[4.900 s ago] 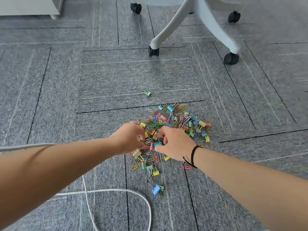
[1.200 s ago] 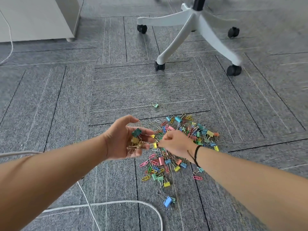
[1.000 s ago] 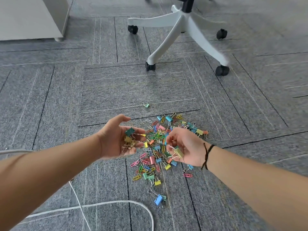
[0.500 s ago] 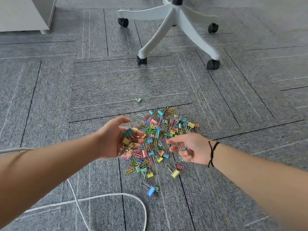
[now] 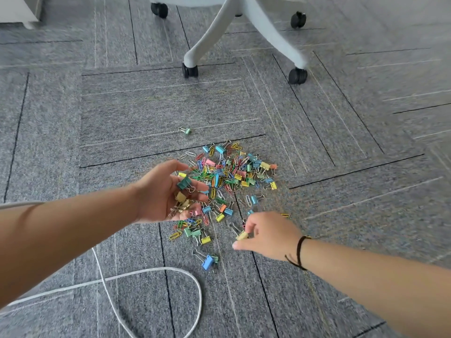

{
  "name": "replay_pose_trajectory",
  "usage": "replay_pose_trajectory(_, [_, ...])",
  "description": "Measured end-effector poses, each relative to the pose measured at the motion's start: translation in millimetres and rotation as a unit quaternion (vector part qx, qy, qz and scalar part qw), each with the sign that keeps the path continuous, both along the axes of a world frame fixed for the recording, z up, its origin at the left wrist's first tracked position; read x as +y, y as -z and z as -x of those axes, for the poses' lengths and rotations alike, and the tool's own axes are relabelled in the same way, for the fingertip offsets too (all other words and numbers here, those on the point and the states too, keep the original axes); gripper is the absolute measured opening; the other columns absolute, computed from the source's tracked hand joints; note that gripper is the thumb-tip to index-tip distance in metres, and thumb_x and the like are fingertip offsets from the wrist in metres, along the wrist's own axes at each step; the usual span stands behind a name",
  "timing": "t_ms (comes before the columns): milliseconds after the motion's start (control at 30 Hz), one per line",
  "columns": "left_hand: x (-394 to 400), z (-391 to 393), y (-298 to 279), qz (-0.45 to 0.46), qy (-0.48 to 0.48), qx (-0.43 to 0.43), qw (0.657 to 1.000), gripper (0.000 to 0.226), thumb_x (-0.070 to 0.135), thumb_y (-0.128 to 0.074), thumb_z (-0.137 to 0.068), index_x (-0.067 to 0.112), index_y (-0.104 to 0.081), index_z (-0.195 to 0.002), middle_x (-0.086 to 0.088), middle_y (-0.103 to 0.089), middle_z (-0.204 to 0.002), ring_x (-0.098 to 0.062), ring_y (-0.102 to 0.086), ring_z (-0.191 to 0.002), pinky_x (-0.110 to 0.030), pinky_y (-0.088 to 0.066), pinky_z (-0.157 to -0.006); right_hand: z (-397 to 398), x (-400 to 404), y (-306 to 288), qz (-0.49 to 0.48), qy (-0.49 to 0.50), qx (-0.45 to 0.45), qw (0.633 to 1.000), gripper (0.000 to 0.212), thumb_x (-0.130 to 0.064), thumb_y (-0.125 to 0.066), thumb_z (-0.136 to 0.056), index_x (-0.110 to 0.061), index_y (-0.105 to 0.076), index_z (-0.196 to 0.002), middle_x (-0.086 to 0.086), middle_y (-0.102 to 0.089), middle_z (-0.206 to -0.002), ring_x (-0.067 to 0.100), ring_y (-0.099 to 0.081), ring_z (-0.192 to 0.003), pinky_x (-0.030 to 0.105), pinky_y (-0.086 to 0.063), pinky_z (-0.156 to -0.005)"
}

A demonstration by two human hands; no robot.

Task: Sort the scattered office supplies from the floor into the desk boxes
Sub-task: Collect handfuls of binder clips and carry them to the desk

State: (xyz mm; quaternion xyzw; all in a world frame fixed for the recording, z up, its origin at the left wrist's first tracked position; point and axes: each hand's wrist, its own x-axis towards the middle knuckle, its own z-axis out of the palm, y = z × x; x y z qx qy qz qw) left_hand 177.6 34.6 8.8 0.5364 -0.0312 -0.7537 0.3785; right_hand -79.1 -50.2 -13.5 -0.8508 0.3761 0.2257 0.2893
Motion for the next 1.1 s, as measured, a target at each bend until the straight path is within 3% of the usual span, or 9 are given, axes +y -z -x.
replay_pose_trajectory(167, [3,8,-2,0.001,0.024,-0.001,1.000,0.055,0.047,-0.042,-0.094,0.001,-0.065,-0.114,-0.016,-0.069,-0.095,-0.025,-0.062,-0.074,-0.029,-0.050,-0.058,-20,18,6,0.111,-0.075,0.042,0.990,0.037,-0.055,-0.062,-0.088,-0.019,-0.058,-0.089,-0.003,-0.064,-0.076,0.016,-0.062,-0.069,0.030,-0.051,-0.059])
replay_pose_trajectory(233, [5,9,-4,0.003,0.027,0.002,1.000,0.055,0.048,-0.042,-0.095,0.001,-0.065,-0.114,-0.016,-0.068,-0.095,-0.024,-0.062,-0.074,-0.028,-0.051,-0.057,-24,15,7,0.057,-0.043,0.013,0.997,0.021,-0.038,-0.062,-0.090,-0.017,-0.062,-0.086,0.001,-0.069,-0.078,0.014,-0.063,-0.067,0.033,-0.057,-0.061])
replay_pose_trajectory(300, [9,7,-5,0.005,0.025,0.004,1.000,0.054,0.047,-0.046,-0.092,0.001,-0.068,-0.110,-0.016,-0.068,-0.094,-0.024,-0.062,-0.072,-0.028,-0.051,-0.057,-25,7,6,-0.113,0.069,-0.061,0.989,0.008,-0.023,-0.065,-0.088,-0.015,-0.065,-0.090,0.005,-0.072,-0.083,0.009,-0.053,-0.054,0.026,-0.054,-0.051])
replay_pose_trajectory(400, [13,2,-4,0.006,0.016,-0.001,1.000,0.055,0.047,-0.052,-0.082,0.001,-0.071,-0.103,-0.016,-0.067,-0.091,-0.024,-0.061,-0.068,-0.029,-0.050,-0.058,-18,-12,-2,-0.401,0.312,-0.147,0.848,0.023,-0.005,-0.060,-0.089,-0.008,-0.063,-0.112,0.015,-0.072,-0.088,0.009,-0.033,-0.042,0.022,-0.025,-0.037])
replay_pose_trajectory(467, [13,-1,-4,0.009,0.009,-0.009,1.000,0.056,0.047,-0.054,-0.079,0.000,-0.070,-0.105,-0.015,-0.067,-0.090,-0.023,-0.061,-0.066,-0.029,-0.048,-0.059,-13,-23,-9,-0.496,0.375,-0.167,0.765,0.027,-0.005,-0.057,-0.087,-0.006,-0.064,-0.112,0.017,-0.069,-0.087,0.012,-0.036,-0.045,0.022,-0.025,-0.041])
replay_pose_trajectory(567, [10,-2,-3,0.013,-0.001,-0.008,1.000,0.056,0.045,-0.051,-0.082,-0.001,-0.068,-0.109,-0.016,-0.067,-0.091,-0.024,-0.062,-0.066,-0.029,-0.048,-0.060,-10,-28,-15,-0.545,0.420,-0.182,0.703,0.011,-0.015,-0.061,-0.080,-0.008,-0.066,-0.086,0.014,-0.063,-0.075,0.016,-0.044,-0.053,0.024,-0.034,-0.047])
replay_pose_trajectory(700, [6,3,-4,0.014,0.001,-0.004,1.000,0.056,0.044,-0.049,-0.085,-0.003,-0.066,-0.111,-0.016,-0.066,-0.089,-0.024,-0.061,-0.065,-0.028,-0.050,-0.055,-9,-31,-10,-0.508,0.451,-0.167,0.715,0.029,-0.027,-0.072,-0.080,-0.017,-0.051,-0.063,0.004,-0.047,-0.060,0.014,-0.034,-0.050,0.023,-0.027,-0.045])
replay_pose_trajectory(833, [4,10,-8,0.011,-0.001,-0.004,1.000,0.056,0.044,-0.050,-0.083,-0.003,-0.068,-0.107,-0.017,-0.066,-0.089,-0.024,-0.060,-0.066,-0.028,-0.051,-0.053,-8,-38,-2,-0.450,0.471,-0.159,0.742,0.018,-0.015,-0.070,-0.090,-0.011,-0.054,-0.082,0.002,-0.046,-0.059,0.011,-0.031,-0.047,0.021,-0.023,-0.042])
replay_pose_trajectory(1100, [-6,18,-16,0.015,-0.016,0.001,1.000,0.055,0.043,-0.045,-0.091,-0.004,-0.066,-0.109,-0.018,-0.065,-0.088,-0.027,-0.059,-0.068,-0.030,-0.054,-0.052,-6,-62,-7,-0.514,0.502,-0.244,0.652,0.011,0.000,-0.050,-0.089,-0.010,-0.047,-0.091,0.007,-0.051,-0.067,0.011,-0.033,-0.044,0.020,-0.023,-0.039])
